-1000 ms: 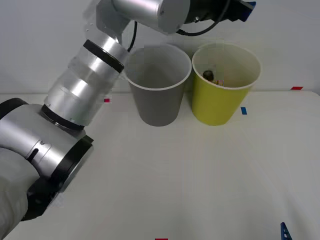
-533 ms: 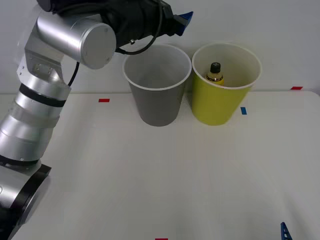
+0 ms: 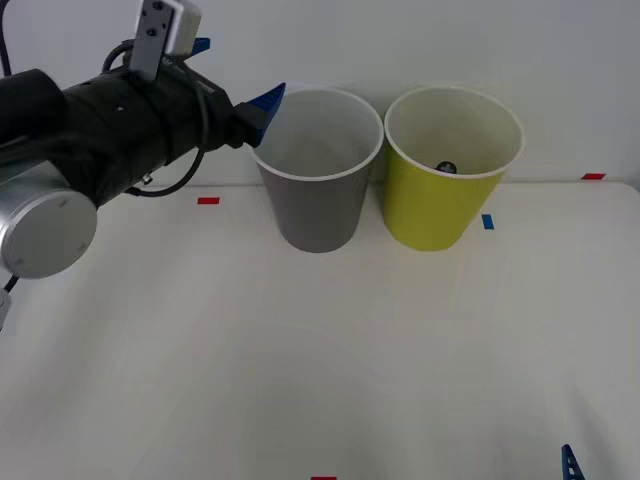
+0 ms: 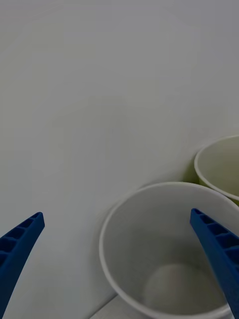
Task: Put cans in the gray bin and PET bottles in the light green bin.
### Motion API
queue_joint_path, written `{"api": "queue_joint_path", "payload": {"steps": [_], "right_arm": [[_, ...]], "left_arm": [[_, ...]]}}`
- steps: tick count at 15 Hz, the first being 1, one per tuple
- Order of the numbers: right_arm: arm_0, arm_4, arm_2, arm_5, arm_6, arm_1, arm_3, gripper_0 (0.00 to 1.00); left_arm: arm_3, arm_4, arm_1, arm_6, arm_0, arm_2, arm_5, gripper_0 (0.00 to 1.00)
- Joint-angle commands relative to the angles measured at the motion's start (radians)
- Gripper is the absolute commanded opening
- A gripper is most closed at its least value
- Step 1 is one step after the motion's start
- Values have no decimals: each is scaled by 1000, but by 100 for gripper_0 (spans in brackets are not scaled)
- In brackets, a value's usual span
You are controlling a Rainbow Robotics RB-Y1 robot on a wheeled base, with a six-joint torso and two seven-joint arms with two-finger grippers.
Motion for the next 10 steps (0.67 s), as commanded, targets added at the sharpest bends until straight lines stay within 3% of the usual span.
{"api": "queue_joint_path", "payload": {"steps": [1, 5, 10], "right_arm": [[0, 0, 0, 0, 0, 0, 0, 100], [0, 0, 0, 0, 0, 0, 0, 100], [0, 0, 0, 0, 0, 0, 0, 100]], "left_arm": [[-195, -10, 11, 5, 235, 108, 1, 100], [-324, -14, 28, 5, 431, 171, 1, 100], [-378, -11, 11, 3, 545, 211, -1, 100]]}}
